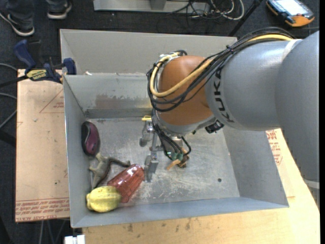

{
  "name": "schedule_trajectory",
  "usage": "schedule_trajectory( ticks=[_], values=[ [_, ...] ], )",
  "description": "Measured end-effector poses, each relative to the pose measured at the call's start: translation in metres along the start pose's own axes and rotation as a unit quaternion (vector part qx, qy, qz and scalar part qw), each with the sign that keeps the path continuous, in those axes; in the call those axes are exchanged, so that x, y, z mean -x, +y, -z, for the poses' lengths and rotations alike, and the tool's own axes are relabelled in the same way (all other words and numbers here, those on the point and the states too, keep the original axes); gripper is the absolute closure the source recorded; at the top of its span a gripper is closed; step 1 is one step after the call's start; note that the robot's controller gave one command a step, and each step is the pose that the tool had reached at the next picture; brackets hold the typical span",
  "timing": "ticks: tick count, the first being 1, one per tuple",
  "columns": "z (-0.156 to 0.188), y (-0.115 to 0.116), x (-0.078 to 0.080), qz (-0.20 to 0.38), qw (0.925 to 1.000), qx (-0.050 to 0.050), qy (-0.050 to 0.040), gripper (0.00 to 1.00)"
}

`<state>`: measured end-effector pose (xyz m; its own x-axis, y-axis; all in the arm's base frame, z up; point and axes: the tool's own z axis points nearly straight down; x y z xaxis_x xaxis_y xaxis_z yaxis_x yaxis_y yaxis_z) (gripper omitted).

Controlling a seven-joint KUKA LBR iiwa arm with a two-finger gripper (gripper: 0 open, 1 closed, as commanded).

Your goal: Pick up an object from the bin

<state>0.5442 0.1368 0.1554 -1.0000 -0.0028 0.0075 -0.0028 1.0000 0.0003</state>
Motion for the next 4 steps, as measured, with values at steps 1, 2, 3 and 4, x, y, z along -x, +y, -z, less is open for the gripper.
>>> schedule_trajectory(
  ticks=[1,2,3,4],
  values=[
    [0.004,-0.001,0.002,-0.001,1.0,0.0,-0.0037,0.0],
    [-0.026,0.014,-0.008,0.041,0.9992,0.0,-0.0066,0.0],
    [-0.079,0.027,-0.01,0.181,0.9835,0.0,-0.0066,1.0],
    [-0.08,0.027,-0.01,0.181,0.9835,0.0,-0.0068,1.0]
  ],
)
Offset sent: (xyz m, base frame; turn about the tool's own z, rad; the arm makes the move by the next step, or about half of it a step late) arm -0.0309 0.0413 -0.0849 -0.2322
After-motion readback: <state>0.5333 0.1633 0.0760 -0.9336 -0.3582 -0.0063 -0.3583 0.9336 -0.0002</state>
